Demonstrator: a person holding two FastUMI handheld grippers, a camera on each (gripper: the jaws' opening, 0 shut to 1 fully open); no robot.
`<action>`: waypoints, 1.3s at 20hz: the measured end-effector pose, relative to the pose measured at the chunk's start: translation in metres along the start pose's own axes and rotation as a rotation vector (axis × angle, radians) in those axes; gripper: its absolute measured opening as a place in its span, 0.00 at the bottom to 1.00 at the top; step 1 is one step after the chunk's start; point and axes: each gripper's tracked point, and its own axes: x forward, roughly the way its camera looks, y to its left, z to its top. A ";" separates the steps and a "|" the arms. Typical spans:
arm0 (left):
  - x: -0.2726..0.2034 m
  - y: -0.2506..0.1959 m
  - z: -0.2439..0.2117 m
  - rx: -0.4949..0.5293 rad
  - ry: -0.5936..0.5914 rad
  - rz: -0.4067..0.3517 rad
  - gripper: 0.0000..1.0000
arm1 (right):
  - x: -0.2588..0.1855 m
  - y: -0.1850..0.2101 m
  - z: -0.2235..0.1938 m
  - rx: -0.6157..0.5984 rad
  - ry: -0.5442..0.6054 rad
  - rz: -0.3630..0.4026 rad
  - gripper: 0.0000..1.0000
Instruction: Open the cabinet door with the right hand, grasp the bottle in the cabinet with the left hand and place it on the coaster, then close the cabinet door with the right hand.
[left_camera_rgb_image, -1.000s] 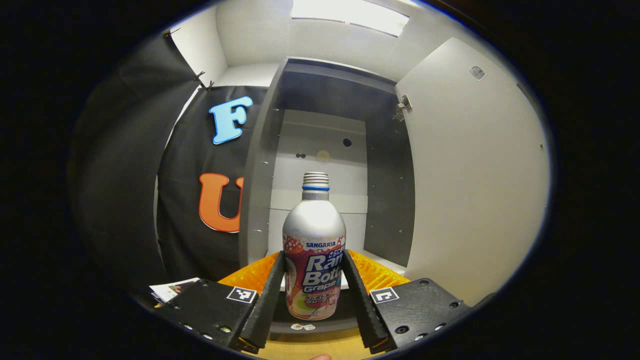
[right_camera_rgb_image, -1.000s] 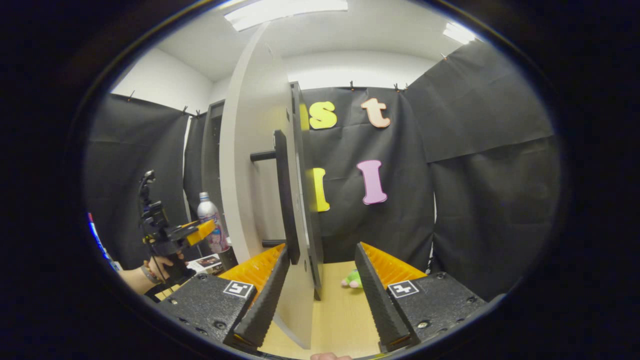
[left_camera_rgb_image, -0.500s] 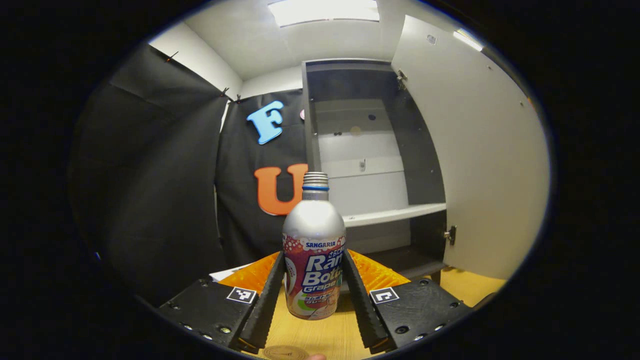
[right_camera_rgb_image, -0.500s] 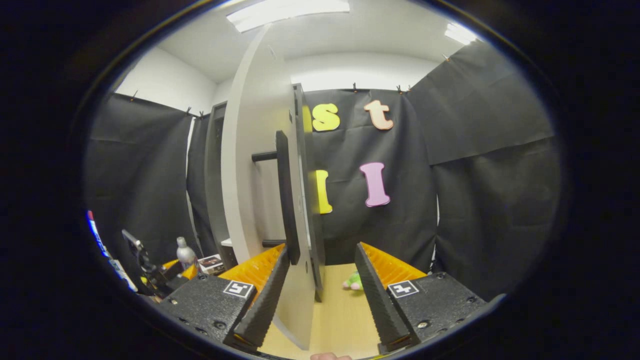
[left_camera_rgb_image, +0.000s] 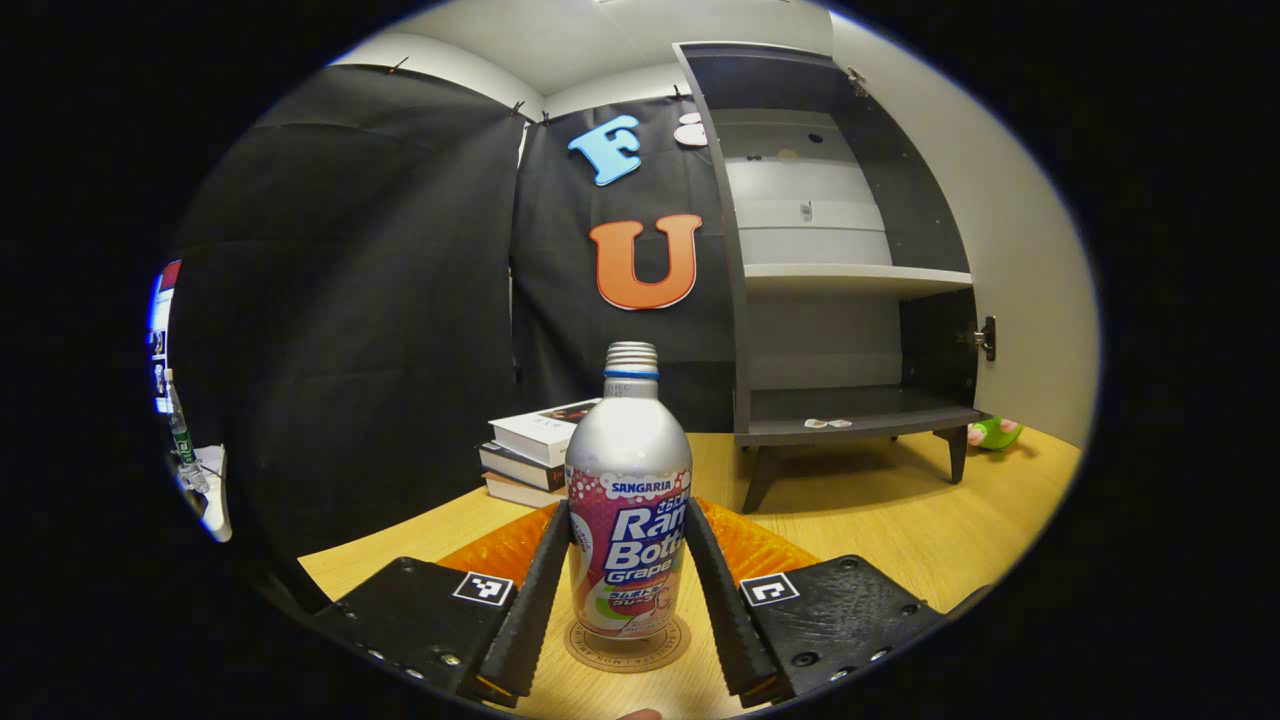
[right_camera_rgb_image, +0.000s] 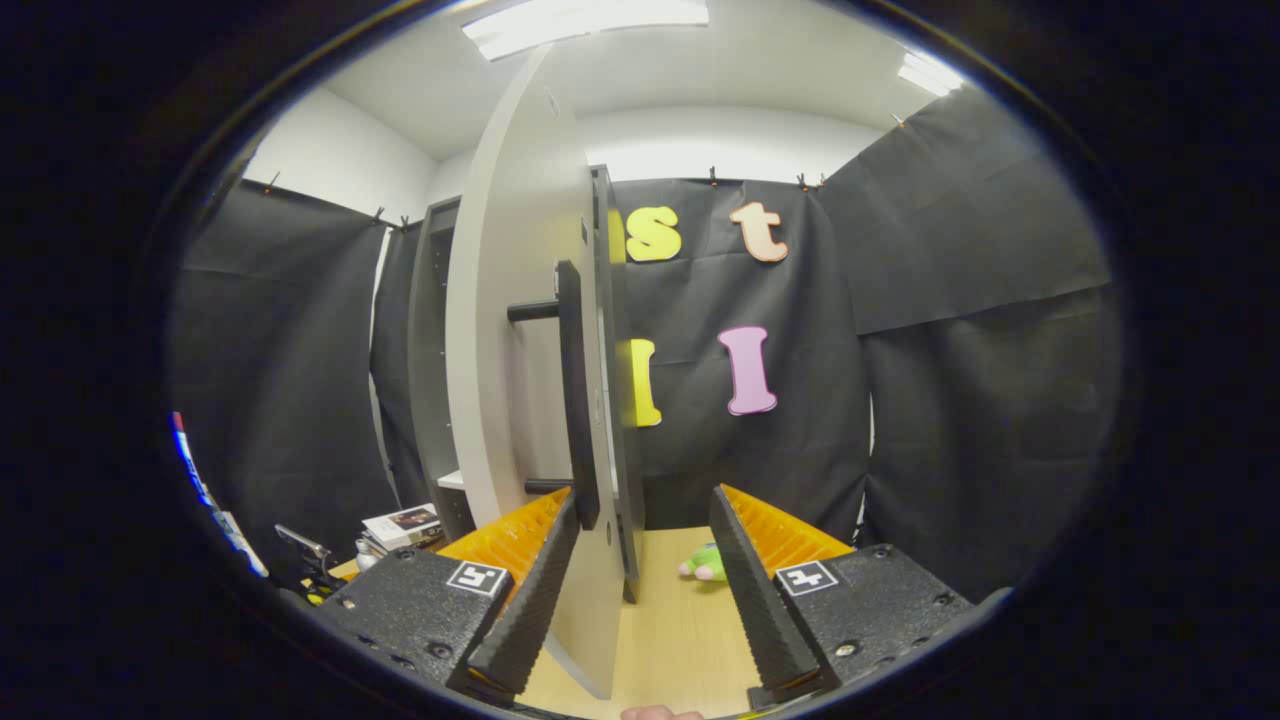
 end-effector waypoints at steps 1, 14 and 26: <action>0.005 0.002 -0.006 0.000 0.009 0.005 0.67 | 0.000 0.000 0.000 0.005 0.000 -0.001 0.83; 0.011 -0.004 -0.026 -0.027 0.029 0.005 0.67 | 0.000 0.000 -0.001 -0.012 0.007 -0.012 0.83; -0.009 -0.002 -0.033 -0.040 0.066 -0.012 0.73 | 0.000 0.000 -0.001 -0.016 0.002 -0.018 0.83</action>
